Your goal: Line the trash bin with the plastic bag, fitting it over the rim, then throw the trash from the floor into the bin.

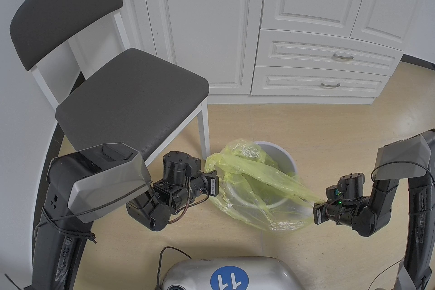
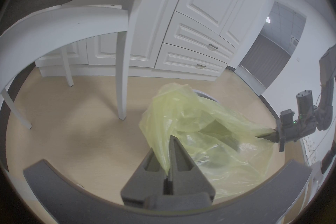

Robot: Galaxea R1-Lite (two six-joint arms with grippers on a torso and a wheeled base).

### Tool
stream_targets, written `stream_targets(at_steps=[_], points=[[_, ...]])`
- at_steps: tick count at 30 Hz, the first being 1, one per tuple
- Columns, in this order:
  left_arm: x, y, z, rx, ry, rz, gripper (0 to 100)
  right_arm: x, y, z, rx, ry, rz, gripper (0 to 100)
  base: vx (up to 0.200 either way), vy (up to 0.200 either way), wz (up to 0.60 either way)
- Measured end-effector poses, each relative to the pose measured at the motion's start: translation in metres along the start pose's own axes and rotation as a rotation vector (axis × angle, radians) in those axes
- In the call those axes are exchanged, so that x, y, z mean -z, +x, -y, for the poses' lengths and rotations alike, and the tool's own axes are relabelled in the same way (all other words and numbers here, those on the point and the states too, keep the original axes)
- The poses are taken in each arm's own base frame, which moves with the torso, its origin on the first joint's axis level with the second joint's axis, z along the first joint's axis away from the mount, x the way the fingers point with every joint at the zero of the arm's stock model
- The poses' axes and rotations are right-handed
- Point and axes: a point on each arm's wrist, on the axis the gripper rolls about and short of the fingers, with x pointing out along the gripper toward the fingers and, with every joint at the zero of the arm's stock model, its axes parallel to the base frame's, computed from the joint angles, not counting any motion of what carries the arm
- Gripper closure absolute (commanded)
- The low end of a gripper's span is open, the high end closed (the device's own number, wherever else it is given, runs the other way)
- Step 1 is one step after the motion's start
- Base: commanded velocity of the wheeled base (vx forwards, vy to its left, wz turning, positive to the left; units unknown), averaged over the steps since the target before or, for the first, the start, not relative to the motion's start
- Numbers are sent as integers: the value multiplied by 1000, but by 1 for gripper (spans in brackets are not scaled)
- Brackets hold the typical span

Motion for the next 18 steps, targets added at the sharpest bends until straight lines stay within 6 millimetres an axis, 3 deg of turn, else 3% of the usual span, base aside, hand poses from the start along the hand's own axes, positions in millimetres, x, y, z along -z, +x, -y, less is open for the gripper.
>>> stream_targets(at_steps=[4, 15, 16, 18], points=[[3, -2, 7, 17, 22, -3, 100, 1, 0, -4, -9, -6, 4, 100, 0, 0, 0], [6, 0, 1, 5, 25, -8, 100, 3, 0, -6, -13, -7, 1, 100, 0, 0, 0], [6, 0, 2, 7, 26, -7, 100, 3, 0, -6, -13, -7, 1, 0, 0, 0, 0], [5, 1, -1, 1, 23, -3, 100, 3, 0, -6, -13, -7, 1, 0, 0, 0, 0]])
